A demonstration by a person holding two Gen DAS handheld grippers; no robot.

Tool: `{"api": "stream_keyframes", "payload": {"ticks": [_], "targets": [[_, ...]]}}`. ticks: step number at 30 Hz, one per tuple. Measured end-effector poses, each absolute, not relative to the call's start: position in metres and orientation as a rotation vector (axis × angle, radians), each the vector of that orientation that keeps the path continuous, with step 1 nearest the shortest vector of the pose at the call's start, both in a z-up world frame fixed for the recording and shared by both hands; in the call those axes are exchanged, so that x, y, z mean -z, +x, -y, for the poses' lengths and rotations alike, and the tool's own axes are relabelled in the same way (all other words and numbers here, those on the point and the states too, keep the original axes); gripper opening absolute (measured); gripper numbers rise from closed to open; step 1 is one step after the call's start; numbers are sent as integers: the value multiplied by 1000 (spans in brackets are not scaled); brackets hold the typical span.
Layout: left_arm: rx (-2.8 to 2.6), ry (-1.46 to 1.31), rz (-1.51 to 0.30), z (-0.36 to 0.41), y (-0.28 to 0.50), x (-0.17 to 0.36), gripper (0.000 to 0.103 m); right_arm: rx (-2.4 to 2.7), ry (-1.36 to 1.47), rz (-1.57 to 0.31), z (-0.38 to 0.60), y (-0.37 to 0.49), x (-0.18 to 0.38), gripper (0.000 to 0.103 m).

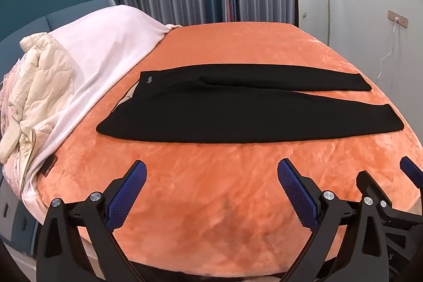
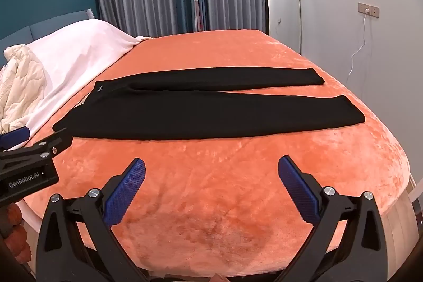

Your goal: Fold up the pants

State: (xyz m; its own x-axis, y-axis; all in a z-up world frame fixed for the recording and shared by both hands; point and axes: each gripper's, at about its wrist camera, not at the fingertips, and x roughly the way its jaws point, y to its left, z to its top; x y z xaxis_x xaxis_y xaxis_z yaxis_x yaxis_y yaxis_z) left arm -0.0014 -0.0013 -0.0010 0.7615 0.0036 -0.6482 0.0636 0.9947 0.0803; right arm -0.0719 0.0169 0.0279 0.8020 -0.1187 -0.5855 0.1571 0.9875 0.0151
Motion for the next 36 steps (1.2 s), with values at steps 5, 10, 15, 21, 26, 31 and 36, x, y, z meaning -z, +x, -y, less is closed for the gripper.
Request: {"api": "stream_keyframes", "payload": {"ticks": [5, 10, 15, 21, 26, 31, 36], "targets": [[55, 74, -730, -2, 2, 4, 98, 146, 67, -622, -18, -72, -31, 98], [45, 74, -743, -3, 3, 6, 98, 143, 66, -624, -20, -72, -33, 98], [33, 58, -769, -7, 7, 11, 98, 135, 59, -624, -25, -71, -36, 98], [32, 39, -774, -10, 7, 11, 98, 132, 53, -616, -29, -71, -39, 98], [43, 37, -762, -10, 7, 9, 98, 131, 53, -616, -29, -68, -41, 98], [42, 112, -725, -2, 3, 8, 98, 130, 52, -612, -30, -68, -41, 98], [39, 121, -694, 1, 0, 8, 98, 130, 53, -610, -31, -69, -40, 98]]}}
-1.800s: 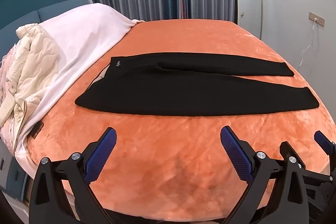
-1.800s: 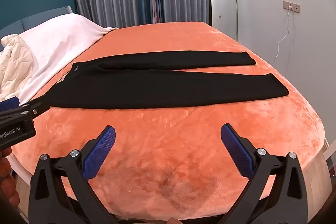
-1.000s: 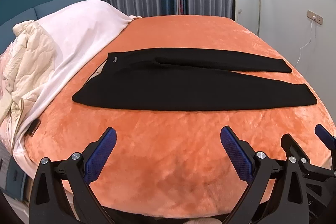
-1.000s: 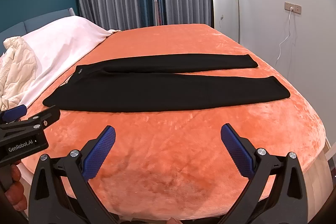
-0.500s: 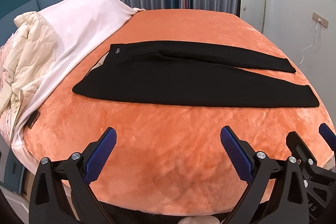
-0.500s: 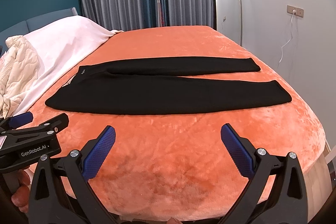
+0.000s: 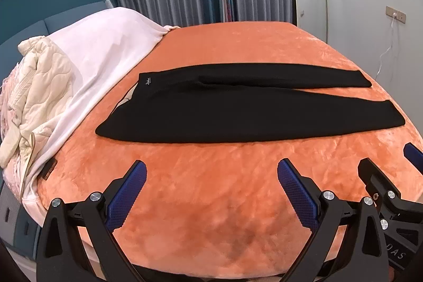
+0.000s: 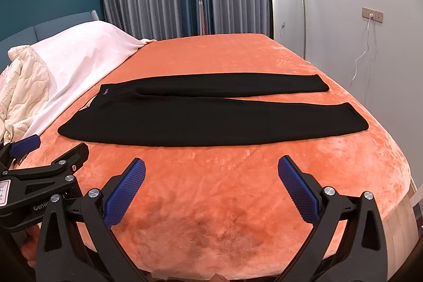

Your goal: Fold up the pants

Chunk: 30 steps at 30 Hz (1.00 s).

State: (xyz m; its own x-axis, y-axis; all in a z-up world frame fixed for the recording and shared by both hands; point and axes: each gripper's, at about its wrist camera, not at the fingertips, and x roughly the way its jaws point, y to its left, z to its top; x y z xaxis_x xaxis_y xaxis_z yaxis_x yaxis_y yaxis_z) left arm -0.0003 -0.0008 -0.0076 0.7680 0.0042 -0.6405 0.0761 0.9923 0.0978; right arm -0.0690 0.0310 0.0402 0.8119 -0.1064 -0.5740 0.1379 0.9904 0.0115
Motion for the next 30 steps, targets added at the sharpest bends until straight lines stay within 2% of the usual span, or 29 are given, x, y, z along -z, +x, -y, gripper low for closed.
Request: {"api": "stream_keyframes", "payload": {"ticks": [17, 30], "targets": [[26, 96, -754, -2, 6, 23, 98, 165, 75, -597, -14, -74, -40, 98], [-3, 98, -713, -4, 4, 26, 98, 182, 83, -604, -7, -73, -37, 98]]}}
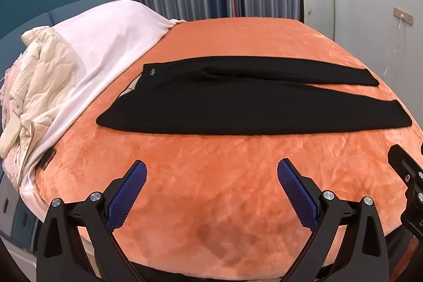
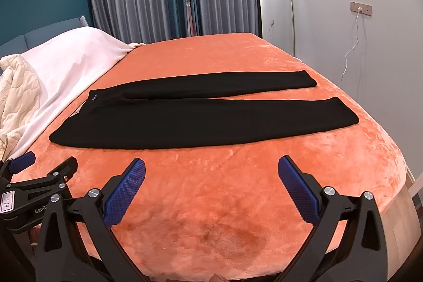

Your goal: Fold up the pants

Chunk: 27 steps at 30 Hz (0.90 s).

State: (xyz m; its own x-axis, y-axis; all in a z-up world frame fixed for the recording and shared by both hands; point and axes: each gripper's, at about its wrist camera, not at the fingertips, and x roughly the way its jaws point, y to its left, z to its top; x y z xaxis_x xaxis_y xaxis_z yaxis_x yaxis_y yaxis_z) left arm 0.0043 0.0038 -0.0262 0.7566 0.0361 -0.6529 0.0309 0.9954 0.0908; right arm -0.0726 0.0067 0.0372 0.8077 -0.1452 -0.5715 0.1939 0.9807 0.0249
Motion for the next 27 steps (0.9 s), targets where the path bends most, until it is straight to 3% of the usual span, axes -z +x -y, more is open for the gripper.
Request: {"api": "stream_keyframes", "payload": {"ticks": [27], "targets": [[-10, 108, -743, -4, 16, 23, 98, 179, 89, -624, -3, -67, -31, 98]]}}
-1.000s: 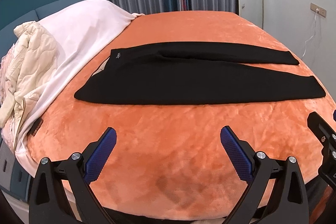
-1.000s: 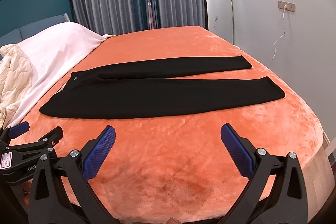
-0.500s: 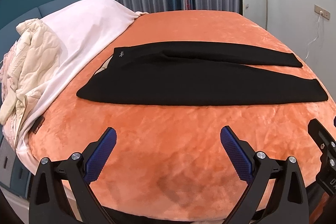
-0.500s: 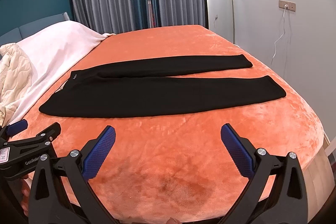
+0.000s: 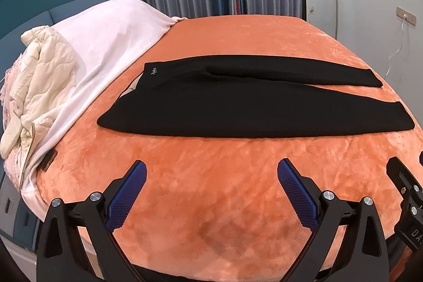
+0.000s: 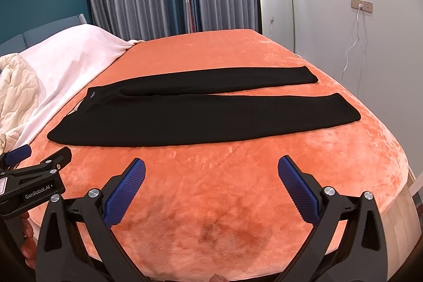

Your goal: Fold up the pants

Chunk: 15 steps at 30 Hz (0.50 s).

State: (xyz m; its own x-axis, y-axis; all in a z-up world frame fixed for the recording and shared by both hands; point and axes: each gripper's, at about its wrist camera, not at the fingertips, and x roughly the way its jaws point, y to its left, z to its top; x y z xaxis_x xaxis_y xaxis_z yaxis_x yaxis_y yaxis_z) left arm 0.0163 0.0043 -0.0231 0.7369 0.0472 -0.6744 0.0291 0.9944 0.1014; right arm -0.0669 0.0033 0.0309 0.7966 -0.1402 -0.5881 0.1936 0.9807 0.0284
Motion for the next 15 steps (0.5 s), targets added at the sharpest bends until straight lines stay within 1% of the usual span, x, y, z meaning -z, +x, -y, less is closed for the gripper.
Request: {"api": "stream_keyframes", "payload": {"ticks": [15], "targets": [[-16, 123, -770, 6, 31, 30, 98, 165, 106, -649, 7, -57, -23, 98]]}}
